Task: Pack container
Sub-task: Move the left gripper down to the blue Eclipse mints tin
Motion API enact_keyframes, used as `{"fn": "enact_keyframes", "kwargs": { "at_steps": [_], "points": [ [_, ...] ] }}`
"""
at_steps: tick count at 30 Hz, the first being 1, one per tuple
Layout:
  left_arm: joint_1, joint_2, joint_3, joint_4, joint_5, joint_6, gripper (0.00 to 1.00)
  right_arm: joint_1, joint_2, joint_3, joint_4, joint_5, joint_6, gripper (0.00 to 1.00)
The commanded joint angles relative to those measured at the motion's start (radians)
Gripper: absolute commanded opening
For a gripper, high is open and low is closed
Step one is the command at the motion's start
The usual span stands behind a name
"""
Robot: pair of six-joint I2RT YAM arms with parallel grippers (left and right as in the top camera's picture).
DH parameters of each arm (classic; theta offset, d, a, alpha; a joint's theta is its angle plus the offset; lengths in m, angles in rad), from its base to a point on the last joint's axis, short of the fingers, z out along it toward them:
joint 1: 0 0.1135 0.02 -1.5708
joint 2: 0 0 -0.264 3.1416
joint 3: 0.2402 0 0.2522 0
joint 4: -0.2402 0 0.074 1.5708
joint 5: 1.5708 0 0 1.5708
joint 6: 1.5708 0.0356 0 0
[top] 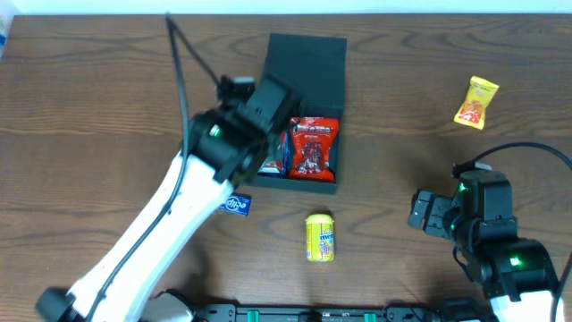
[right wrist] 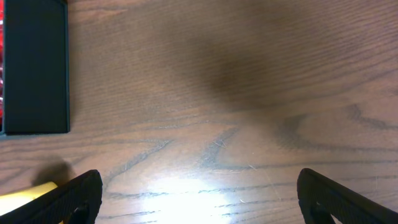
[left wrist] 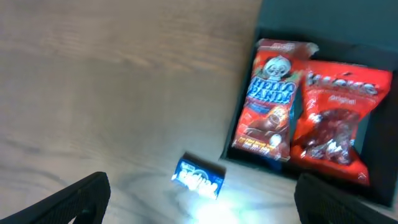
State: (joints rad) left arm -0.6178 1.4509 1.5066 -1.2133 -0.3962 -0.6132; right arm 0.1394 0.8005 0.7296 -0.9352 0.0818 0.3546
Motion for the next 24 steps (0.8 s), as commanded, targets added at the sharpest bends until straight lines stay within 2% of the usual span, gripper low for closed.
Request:
{"fn": "enact_keyframes", "kwargs": {
  "at_steps": [1, 2, 6, 10, 13, 19, 21, 24],
  "points": [
    [0.000, -0.095, -0.137, -0.006, -0.010, -0.188, 0.96, -0.007, -0.003, 0.002, 0.000, 0.004, -0.011, 0.99],
    [0.000, -0.140, -0.200, -0.006, 0.010, -0.261, 0.96, -0.007, -0.003, 0.002, 0.000, 0.004, -0.011, 0.99],
    [0.001, -0.238, -0.355, -0.002, 0.056, -0.380, 0.96, -0.007, -0.003, 0.002, 0.000, 0.004, -0.011, 0.99],
    [0.004, -0.243, -0.445, 0.006, 0.255, -0.460, 0.96, -0.007, -0.003, 0.002, 0.000, 0.003, -0.011, 0.99],
    [0.004, -0.208, -0.465, 0.006, 0.360, -0.570, 0.96, -0.007, -0.003, 0.002, 0.000, 0.004, -0.011, 0.99],
    [0.009, -0.165, -0.510, 0.018, 0.379, -0.891, 0.96, -0.007, -0.003, 0.002, 0.000, 0.004, -0.011, 0.99],
    [0.031, -0.164, -0.534, 0.023, 0.390, -0.949, 0.96, -0.007, -0.003, 0.002, 0.000, 0.003, -0.011, 0.99],
    [0.097, -0.163, -0.581, 0.089, 0.412, -0.954, 0.96, -0.007, -0.003, 0.002, 0.000, 0.004, -0.011, 0.99]
  ]
}}
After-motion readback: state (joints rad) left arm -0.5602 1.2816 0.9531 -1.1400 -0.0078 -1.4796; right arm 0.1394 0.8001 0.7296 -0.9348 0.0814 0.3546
